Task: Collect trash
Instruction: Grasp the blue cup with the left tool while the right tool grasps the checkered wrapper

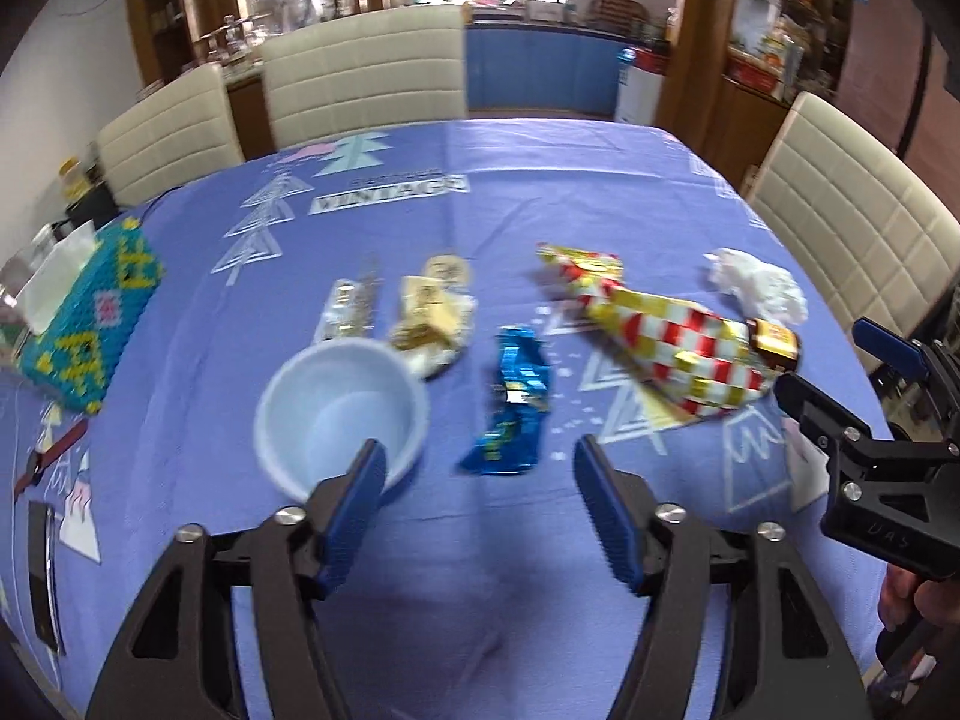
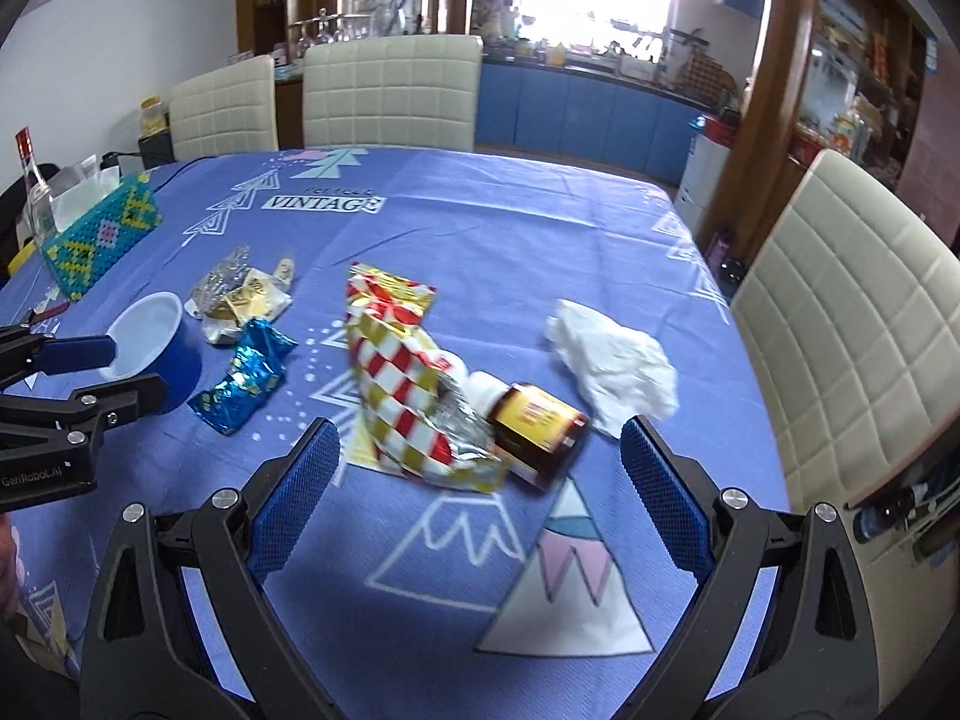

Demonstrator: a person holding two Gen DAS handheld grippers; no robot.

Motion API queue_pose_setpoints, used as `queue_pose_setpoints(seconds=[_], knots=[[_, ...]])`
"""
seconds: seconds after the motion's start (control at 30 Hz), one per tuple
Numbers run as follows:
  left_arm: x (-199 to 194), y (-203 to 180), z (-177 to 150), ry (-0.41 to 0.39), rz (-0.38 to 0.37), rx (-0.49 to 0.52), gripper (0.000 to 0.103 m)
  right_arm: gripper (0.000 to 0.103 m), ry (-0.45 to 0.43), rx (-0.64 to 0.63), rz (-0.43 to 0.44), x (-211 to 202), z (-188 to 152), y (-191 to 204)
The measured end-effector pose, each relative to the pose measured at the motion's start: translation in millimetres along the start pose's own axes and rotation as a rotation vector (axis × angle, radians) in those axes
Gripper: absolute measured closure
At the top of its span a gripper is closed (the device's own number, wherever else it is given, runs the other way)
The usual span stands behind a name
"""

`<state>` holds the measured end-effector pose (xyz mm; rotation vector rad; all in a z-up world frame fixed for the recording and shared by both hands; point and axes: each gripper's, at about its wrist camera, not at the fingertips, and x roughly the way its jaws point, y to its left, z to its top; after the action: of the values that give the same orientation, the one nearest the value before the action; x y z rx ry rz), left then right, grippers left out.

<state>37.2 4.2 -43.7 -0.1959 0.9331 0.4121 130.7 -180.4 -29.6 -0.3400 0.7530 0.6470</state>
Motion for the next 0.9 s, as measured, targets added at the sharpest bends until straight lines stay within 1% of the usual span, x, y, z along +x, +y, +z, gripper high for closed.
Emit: queue_pose_setpoints(seconds=[0.07, 0.2, 0.27, 0.33, 0.43, 0.53, 0.6, 0.67, 0.73, 0.77, 0.83, 0.87, 0.9], knots=[[2, 12, -2, -0.006, 0.024, -0.018, 0.03, 0.013, 0.004, -0.021, 0.009, 7, 5, 10], [14, 30, -6, 0.025, 0.045, -0.04, 0.03, 0.019, 0.024, -0.049, 0.023, 24, 11, 26], [21, 37, -7, 0.037, 0.044, -0.048, 0.03, 0.02, 0.032, -0.059, 0.026, 32, 13, 32], [25, 39, -6, 0.02, 0.059, -0.032, 0.029, 0.02, 0.039, -0.072, 0.022, 41, 15, 38], [31, 38, -2, 0.003, 0.05, 0.0, 0.028, 0.02, 0.058, -0.083, 0.01, 55, 17, 44], [45, 39, 3, 0.033, 0.017, 0.001, 0.028, 0.02, 0.084, -0.095, 0.008, 68, 19, 48], [52, 39, 5, 0.037, 0.025, 0.005, 0.028, 0.02, 0.092, -0.107, 0.005, 74, 19, 50], [59, 40, 6, 0.047, 0.019, 0.003, 0.028, 0.023, 0.103, -0.113, 0.006, 80, 19, 51], [66, 43, 6, 0.058, 0.02, -0.005, 0.028, 0.03, 0.121, -0.119, 0.007, 87, 18, 53], [69, 44, 6, 0.05, 0.042, 0.002, 0.028, 0.035, 0.129, -0.121, 0.01, 90, 17, 54], [71, 45, 7, 0.052, 0.029, 0.007, 0.028, 0.048, 0.144, -0.128, 0.021, 95, 15, 56], [73, 45, 6, 0.057, 0.027, 0.002, 0.029, 0.049, 0.147, -0.132, 0.026, 97, 14, 57], [76, 46, 5, 0.06, 0.034, 0.0, 0.037, 0.053, 0.133, -0.139, 0.028, 96, 13, 58]])
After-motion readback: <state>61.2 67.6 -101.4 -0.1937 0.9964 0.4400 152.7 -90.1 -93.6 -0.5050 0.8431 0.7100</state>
